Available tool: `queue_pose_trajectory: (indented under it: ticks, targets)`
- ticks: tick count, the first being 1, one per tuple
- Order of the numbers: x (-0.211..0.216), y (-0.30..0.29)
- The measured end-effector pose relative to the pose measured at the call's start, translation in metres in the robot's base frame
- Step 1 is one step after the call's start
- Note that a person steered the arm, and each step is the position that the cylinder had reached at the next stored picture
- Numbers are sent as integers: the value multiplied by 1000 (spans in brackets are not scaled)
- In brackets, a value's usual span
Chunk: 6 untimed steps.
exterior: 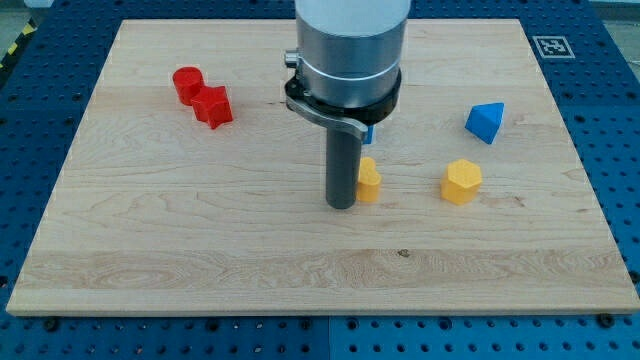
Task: Move your arm to the centre left
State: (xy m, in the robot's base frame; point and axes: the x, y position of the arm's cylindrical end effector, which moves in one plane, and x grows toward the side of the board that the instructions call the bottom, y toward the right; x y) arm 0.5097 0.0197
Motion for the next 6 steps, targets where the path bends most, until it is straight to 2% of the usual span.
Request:
queue_pose_trajectory:
  ticks: [1, 2, 3, 5, 6]
  targets:
    - [-9, -33]
    - [-38, -76]
    - [-83, -89]
    - [-86, -230]
    - [-133, -272]
